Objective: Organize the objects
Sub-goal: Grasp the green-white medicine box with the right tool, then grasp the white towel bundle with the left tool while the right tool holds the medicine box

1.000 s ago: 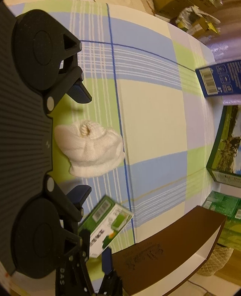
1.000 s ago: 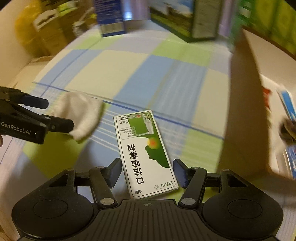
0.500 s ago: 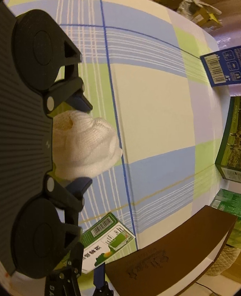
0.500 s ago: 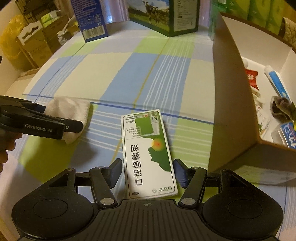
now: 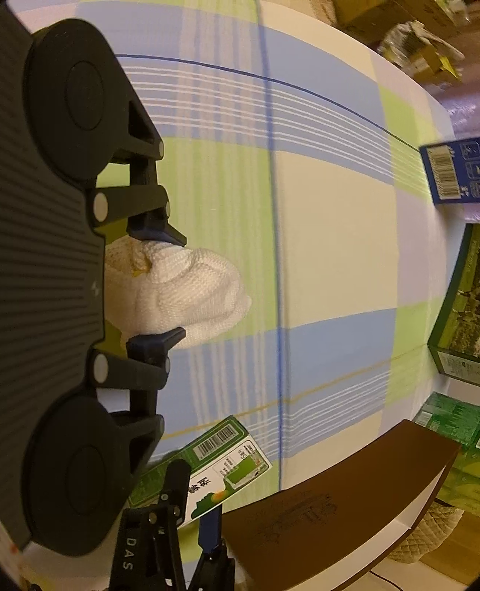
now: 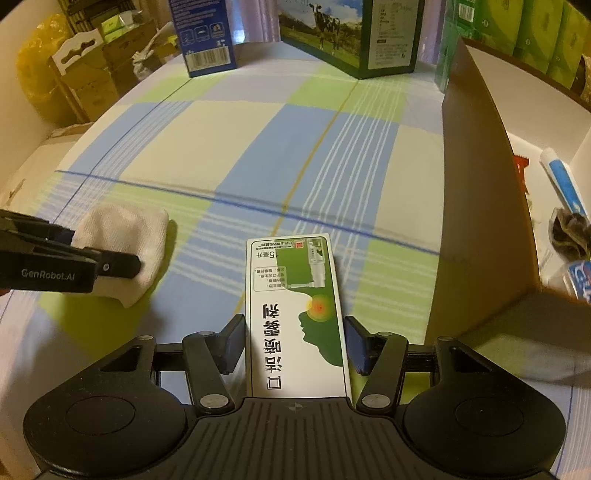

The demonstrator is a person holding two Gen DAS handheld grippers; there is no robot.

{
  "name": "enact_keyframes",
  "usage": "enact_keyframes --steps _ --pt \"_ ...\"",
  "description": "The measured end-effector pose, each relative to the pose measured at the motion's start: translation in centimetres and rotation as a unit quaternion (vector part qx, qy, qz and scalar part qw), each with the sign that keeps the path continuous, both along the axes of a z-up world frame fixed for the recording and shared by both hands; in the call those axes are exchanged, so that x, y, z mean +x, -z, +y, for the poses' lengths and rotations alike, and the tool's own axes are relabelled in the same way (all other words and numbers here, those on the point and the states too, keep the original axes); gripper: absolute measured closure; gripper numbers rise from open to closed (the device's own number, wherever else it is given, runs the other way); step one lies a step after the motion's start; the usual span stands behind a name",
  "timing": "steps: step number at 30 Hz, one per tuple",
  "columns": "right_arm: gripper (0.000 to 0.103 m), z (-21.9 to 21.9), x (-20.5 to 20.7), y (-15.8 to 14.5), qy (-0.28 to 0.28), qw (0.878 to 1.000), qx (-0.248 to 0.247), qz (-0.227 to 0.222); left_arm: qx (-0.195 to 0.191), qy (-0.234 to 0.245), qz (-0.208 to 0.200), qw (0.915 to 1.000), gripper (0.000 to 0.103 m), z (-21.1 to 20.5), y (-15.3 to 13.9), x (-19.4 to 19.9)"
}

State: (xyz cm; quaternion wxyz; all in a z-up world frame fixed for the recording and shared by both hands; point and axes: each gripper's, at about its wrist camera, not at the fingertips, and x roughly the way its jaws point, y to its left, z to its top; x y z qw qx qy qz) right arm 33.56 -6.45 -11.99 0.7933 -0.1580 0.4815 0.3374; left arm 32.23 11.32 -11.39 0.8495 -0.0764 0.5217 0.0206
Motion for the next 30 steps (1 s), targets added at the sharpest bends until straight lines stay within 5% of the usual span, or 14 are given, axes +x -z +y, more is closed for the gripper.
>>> enact_keyframes --steps 16,30 --pt "0.050 -4.7 -6.7 -0.6 -0.024 0.999 -0.007 0.028 -0.025 -0.006 0.027 0.9993 0.061 -4.0 -0.2 -7.3" --pt "0.047 -4.9 -6.7 0.0 -0.014 0.999 0.002 0.036 -0.011 -0.022 0.027 0.9993 0.054 -5.2 0.0 -6.8"
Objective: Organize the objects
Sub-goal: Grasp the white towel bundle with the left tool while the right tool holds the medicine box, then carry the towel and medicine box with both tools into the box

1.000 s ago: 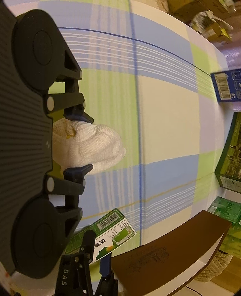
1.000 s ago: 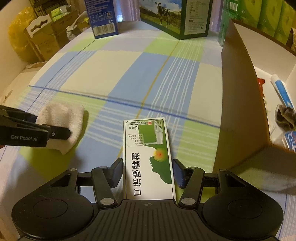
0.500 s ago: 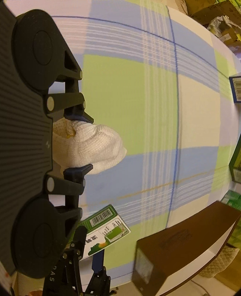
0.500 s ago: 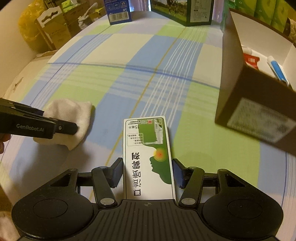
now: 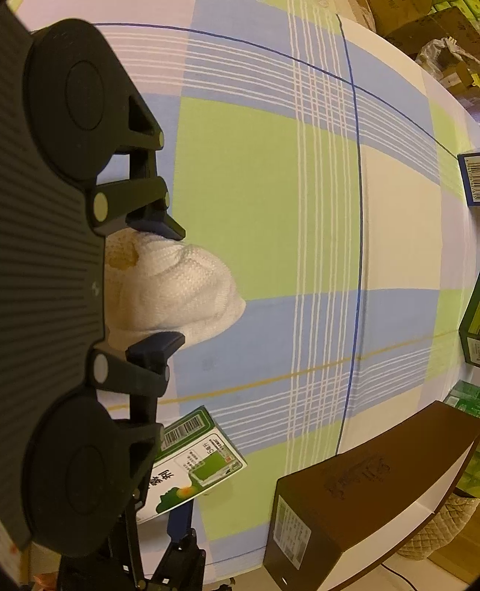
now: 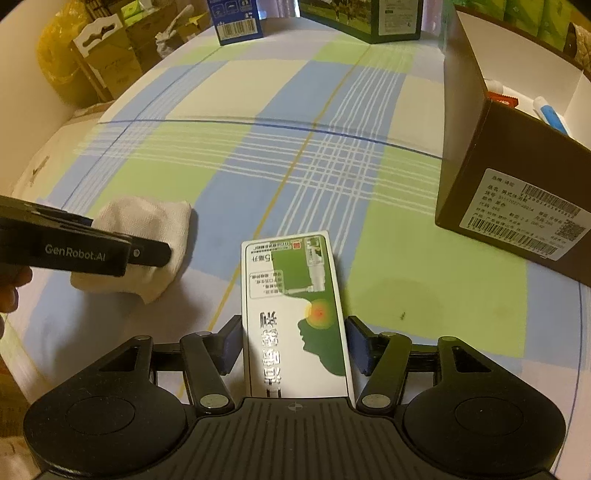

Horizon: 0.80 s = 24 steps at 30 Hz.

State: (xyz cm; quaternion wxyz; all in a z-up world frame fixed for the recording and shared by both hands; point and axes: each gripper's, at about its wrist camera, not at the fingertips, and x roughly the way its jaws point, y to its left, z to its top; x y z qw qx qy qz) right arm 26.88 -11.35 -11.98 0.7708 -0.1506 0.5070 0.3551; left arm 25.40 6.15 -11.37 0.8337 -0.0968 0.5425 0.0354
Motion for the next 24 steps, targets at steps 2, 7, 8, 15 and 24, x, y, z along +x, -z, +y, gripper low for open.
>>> enact_keyframes --steps 2,7,8,15,24 --pt "0.047 0.1 0.1 0.1 -0.001 1.000 0.001 -0.002 0.004 0.001 0.000 1.0000 0.054 -0.1 0.0 0.1" --pt "0.050 0.1 -0.3 0.1 -0.009 1.000 -0.002 -0.012 0.009 0.000 -0.004 0.9999 0.061 -0.4 -0.3 -0.2" --pt "0.050 0.0 -0.4 0.1 -0.010 1.000 -0.002 -0.013 0.010 -0.001 -0.005 0.9999 0.063 -0.4 -0.4 -0.3" --pt "0.050 -1.4 -0.4 -1.5 -0.002 1.000 0.022 -0.017 0.009 0.004 -0.011 0.9999 0.064 -0.9 -1.5 -0.8" --pt "0.050 -4.4 0.0 -4.8 0.029 0.998 0.057 -0.024 0.009 0.026 -0.050 0.9984 0.064 -3.2 -5.5 -0.3"
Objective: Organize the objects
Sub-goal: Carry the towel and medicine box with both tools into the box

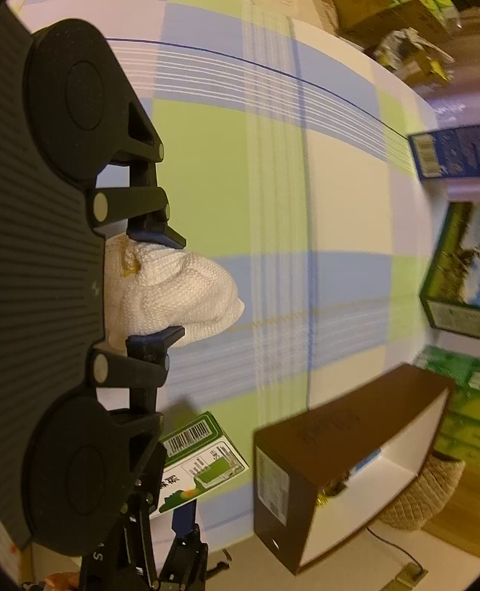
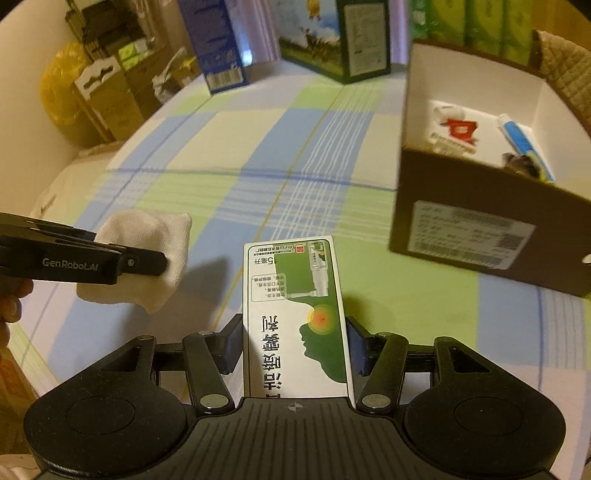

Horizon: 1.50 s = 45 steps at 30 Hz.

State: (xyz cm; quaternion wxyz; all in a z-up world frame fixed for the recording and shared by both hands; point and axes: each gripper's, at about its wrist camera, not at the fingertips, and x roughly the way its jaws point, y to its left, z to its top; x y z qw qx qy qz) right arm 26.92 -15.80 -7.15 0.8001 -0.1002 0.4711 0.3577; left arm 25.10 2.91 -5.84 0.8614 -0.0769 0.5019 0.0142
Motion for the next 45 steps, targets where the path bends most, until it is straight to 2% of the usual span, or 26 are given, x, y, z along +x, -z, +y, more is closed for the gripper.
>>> enact_keyframes --steps 12,23,35,45 --pt "0.050 -5.4 1.9 -5.6 0.048 0.997 0.049 -0.034 -0.009 0.062 -0.059 0.9963 0.064 -6.7 -5.0 3.2" --pt "0.050 -10.4 5.9 -8.4 0.082 0.992 0.071 -0.060 -0.013 0.092 -0.086 0.9920 0.064 -12.2 -7.3 7.2" --pt "0.050 -13.5 12.6 -9.8 0.096 0.989 0.084 -0.070 -0.003 0.098 -0.101 0.9901 0.064 -16.1 -7.9 13.3" --pt "0.050 -13.3 18.2 -9.7 0.099 0.989 0.088 -0.071 0.013 0.104 -0.098 0.9897 0.064 -18.3 -7.3 18.6"
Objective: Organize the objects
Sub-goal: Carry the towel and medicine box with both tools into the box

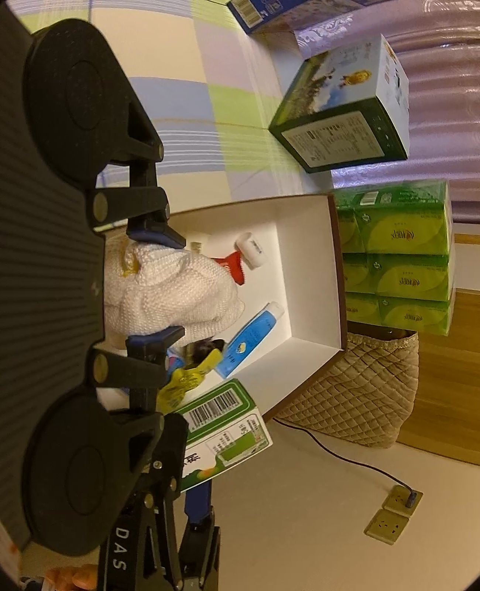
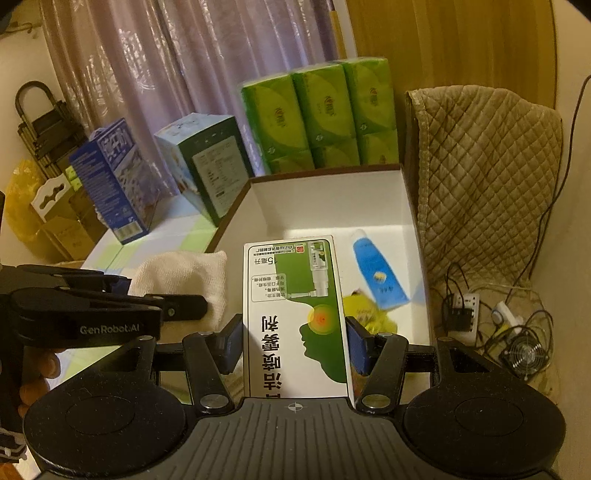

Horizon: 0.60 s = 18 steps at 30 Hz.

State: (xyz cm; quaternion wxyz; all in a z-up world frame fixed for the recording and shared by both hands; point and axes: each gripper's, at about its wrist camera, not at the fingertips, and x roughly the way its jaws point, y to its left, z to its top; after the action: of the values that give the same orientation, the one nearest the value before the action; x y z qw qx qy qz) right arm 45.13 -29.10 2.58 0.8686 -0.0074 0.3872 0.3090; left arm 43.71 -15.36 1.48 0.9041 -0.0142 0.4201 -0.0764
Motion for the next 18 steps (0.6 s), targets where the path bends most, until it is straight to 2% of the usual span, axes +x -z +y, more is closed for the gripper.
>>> enact_keyframes --steps 18 --pt "0.050 2.6 9.2 3.5 -0.006 0.999 -0.043 0.010 0.041 0.000 0.020 0.9989 0.064 -0.9 3.2 8.9"
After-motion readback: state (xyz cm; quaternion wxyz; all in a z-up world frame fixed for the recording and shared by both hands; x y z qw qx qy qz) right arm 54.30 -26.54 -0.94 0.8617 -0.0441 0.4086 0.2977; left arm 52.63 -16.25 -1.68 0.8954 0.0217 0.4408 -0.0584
